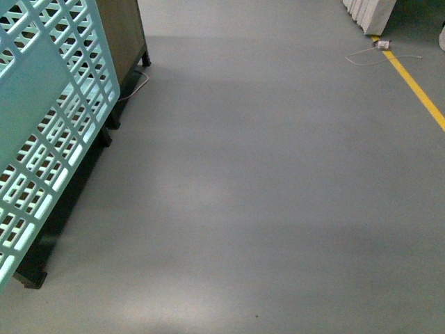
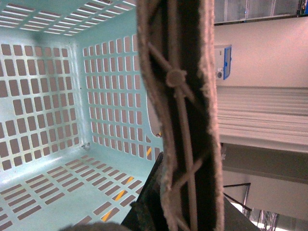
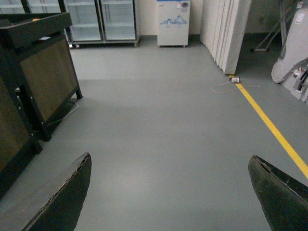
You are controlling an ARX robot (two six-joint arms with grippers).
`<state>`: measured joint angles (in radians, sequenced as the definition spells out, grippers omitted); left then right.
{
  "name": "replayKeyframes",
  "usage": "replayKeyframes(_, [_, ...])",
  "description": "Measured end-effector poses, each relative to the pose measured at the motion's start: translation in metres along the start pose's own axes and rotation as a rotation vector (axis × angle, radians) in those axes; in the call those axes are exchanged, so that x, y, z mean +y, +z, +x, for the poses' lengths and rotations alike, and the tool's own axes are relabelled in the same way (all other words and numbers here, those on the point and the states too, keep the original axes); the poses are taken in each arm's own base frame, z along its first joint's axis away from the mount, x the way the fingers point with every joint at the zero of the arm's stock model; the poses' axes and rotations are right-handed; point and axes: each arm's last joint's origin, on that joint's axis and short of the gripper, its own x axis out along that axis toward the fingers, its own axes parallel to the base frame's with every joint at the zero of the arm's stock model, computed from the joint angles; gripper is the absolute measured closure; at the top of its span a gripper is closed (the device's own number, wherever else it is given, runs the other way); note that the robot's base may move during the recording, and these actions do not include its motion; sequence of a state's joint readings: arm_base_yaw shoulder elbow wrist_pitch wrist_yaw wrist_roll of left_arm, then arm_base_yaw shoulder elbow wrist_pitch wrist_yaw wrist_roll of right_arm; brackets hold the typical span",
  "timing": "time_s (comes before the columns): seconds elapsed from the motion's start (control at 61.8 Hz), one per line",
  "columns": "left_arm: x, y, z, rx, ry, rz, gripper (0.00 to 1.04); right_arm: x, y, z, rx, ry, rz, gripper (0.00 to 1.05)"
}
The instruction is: Pick lemon and mango into basket
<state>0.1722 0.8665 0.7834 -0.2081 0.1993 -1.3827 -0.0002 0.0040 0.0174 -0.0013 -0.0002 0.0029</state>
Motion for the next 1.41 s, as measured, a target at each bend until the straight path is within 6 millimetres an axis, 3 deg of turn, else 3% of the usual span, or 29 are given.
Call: replayKeyframes(1.408, [-0.0018, 0.0, -0.0007, 0.001, -0.006, -0.004, 1.0, -0.0001, -0.0001, 0.0, 0.001, -0.003, 0.0, 0.09])
